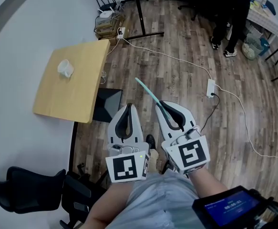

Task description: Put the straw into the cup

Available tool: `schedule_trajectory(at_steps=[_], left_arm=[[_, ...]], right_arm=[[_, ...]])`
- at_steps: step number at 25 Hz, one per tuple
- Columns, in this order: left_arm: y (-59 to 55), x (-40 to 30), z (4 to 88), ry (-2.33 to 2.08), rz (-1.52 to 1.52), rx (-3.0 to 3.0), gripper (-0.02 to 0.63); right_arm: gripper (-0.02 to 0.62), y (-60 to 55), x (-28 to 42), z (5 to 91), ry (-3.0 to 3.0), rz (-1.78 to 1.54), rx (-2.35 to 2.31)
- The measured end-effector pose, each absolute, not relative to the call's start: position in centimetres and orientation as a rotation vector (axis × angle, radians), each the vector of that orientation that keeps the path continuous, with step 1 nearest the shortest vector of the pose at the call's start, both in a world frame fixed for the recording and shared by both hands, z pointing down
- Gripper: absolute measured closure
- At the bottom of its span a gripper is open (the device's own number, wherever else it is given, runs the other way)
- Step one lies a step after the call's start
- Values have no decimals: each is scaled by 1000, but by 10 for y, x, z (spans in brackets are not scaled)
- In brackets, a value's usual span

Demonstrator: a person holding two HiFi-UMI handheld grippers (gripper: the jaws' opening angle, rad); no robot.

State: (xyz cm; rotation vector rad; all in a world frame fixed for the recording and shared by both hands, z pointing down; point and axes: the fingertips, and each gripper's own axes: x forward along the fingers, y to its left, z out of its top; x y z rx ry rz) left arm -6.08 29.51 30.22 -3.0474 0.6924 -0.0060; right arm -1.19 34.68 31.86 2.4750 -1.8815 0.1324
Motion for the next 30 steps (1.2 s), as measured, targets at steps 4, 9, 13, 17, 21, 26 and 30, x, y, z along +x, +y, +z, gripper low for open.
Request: schedule_trajectory(at_steps=[4,9,13,17,21,26,30], left_arm=[[241,-38,305,698,-23,-3044,609],[173,-20,299,728,-15,-3034,609],[126,-15,289,767,20,-3020,609],[92,-16,281,815,48,-3008,609],[74,-19,278,863,68,-2994,609],[32,-17,292,983,59,-2984,609],[-1,-11,302,1083,47,-2968,609]], right_arm=[[571,289,7,319,-1895,155,2447],[571,219,26,314,-1946,124,2423],[571,172,33,302,-1965,70,2376],[571,137,36,291,-2001,35,2332],[571,112,33,284,-2047,6,2287],[571,66,34,295,-2129,19,2180],[571,30,44,302,-2188,27,2118]])
